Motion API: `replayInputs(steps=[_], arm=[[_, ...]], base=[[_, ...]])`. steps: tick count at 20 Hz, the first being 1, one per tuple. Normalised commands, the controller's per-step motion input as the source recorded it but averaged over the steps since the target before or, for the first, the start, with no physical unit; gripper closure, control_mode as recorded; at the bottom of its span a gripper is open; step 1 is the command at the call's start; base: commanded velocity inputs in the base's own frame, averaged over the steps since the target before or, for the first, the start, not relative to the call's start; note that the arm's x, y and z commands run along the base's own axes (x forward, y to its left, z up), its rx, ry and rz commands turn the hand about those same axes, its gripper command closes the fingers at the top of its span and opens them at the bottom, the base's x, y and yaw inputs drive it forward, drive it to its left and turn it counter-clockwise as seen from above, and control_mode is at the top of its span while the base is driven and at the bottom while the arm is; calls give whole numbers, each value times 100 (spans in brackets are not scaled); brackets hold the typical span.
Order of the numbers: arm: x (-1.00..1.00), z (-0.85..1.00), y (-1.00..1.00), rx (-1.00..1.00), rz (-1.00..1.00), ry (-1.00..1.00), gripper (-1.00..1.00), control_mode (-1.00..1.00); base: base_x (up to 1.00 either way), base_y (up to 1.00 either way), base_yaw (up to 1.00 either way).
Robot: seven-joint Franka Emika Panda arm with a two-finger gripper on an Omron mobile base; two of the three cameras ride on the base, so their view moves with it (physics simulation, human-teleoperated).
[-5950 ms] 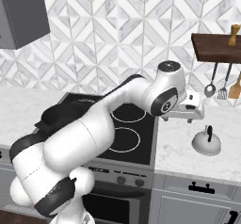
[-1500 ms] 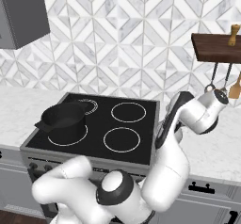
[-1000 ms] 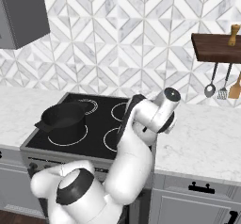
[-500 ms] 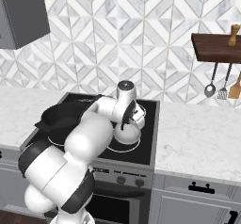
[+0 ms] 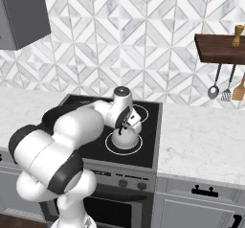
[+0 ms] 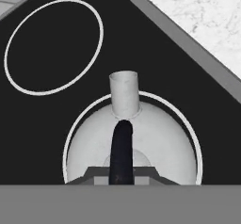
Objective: Pick the kettle from the counter and place it on a stove burner. Then turn the burner on.
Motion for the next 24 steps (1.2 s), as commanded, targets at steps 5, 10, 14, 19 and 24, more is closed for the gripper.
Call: replayInputs(steps=[5, 10, 14, 19, 24], arm=[[6, -12, 17, -1, 0, 0, -100, -100], [0, 0, 0, 0, 0, 0, -100, -100], [0, 21, 2, 0, 0, 0, -100, -100], [-23, 98, 24, 0, 0, -7, -100, -100], [-95, 78, 40, -5, 3, -18, -100, -100]], base=[[0, 0, 0], [0, 0, 0], [0, 0, 0], [0, 0, 0], [0, 0, 0]])
